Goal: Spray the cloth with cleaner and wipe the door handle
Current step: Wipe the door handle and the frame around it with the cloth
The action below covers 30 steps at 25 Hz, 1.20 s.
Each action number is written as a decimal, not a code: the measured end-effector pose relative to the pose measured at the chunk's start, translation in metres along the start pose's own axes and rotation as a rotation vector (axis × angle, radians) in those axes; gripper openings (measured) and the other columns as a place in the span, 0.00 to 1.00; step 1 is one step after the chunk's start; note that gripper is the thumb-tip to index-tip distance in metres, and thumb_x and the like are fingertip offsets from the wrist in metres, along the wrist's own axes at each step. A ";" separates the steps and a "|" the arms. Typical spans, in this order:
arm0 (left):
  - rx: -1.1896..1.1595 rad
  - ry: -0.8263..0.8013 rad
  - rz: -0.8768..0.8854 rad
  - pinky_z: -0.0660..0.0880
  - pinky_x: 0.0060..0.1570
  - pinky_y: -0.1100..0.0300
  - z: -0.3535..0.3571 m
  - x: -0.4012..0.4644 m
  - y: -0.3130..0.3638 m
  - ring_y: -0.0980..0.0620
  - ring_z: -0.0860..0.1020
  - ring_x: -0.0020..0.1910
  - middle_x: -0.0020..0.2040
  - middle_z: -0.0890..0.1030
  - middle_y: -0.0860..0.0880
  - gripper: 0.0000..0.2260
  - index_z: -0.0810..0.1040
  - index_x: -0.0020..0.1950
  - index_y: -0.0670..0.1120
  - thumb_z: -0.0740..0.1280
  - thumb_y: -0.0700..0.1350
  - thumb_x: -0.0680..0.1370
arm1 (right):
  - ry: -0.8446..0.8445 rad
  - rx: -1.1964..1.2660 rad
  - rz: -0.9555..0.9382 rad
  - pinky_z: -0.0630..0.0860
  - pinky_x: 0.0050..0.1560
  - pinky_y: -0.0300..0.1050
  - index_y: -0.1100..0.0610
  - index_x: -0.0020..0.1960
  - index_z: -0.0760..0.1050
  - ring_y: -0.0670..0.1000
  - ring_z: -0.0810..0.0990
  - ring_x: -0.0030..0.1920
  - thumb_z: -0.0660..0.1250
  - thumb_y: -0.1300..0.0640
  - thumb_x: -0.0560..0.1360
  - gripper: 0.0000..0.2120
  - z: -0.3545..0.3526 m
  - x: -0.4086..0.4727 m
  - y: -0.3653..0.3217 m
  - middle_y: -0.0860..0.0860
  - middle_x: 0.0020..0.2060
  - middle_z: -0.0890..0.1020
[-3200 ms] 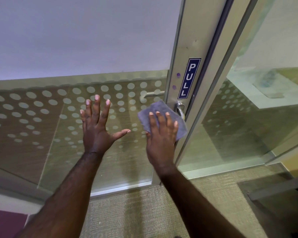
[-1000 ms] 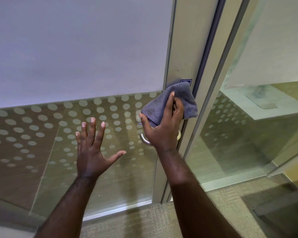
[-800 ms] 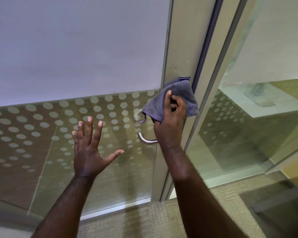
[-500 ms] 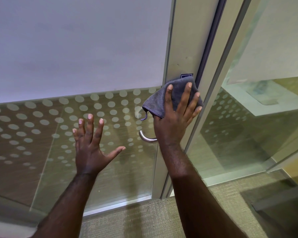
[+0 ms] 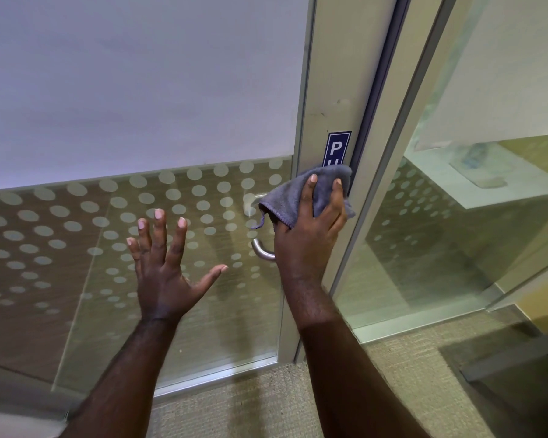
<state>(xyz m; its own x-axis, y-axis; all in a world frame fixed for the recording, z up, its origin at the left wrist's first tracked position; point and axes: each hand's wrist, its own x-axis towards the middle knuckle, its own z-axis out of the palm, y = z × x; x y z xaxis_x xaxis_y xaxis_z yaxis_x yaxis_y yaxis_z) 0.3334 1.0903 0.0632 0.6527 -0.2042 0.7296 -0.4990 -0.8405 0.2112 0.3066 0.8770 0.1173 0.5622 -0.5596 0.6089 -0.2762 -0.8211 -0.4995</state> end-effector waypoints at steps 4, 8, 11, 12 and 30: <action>-0.003 0.002 0.006 0.46 0.75 0.36 0.000 0.000 0.000 0.41 0.45 0.79 0.81 0.44 0.50 0.45 0.47 0.80 0.57 0.61 0.74 0.70 | -0.054 -0.035 0.081 0.70 0.65 0.59 0.53 0.74 0.65 0.63 0.64 0.69 0.80 0.50 0.64 0.43 0.003 -0.012 0.000 0.63 0.70 0.65; -0.010 -0.007 0.007 0.46 0.75 0.36 -0.001 0.000 0.000 0.41 0.45 0.79 0.81 0.44 0.50 0.45 0.46 0.80 0.57 0.60 0.74 0.70 | -0.017 0.063 0.111 0.77 0.59 0.60 0.56 0.71 0.70 0.62 0.67 0.67 0.77 0.52 0.67 0.35 -0.003 -0.010 -0.007 0.64 0.67 0.68; -0.016 -0.020 -0.002 0.45 0.75 0.36 -0.003 0.001 0.001 0.40 0.46 0.79 0.81 0.45 0.48 0.45 0.47 0.80 0.57 0.60 0.75 0.70 | -0.032 0.223 0.165 0.76 0.62 0.57 0.59 0.71 0.70 0.61 0.69 0.67 0.62 0.50 0.72 0.29 -0.013 -0.012 -0.015 0.63 0.66 0.69; -0.018 -0.018 -0.002 0.46 0.75 0.36 -0.003 0.001 0.002 0.39 0.46 0.79 0.81 0.46 0.48 0.45 0.47 0.80 0.57 0.60 0.75 0.70 | -0.027 0.265 0.190 0.75 0.63 0.54 0.59 0.72 0.69 0.59 0.70 0.66 0.62 0.52 0.74 0.28 -0.013 -0.012 -0.018 0.61 0.66 0.68; -0.026 -0.059 0.001 0.48 0.74 0.33 -0.009 0.001 0.000 0.39 0.47 0.79 0.81 0.46 0.49 0.45 0.48 0.80 0.57 0.59 0.75 0.70 | 0.002 0.594 0.499 0.76 0.65 0.50 0.55 0.75 0.63 0.53 0.73 0.64 0.67 0.63 0.77 0.29 -0.018 -0.008 -0.041 0.54 0.65 0.65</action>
<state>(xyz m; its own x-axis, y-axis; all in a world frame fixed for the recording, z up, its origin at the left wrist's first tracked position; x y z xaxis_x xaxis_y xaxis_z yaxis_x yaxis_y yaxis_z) 0.3291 1.0948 0.0691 0.6844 -0.2344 0.6904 -0.5134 -0.8273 0.2279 0.2998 0.9126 0.1436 0.4797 -0.8479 0.2258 -0.0322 -0.2741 -0.9612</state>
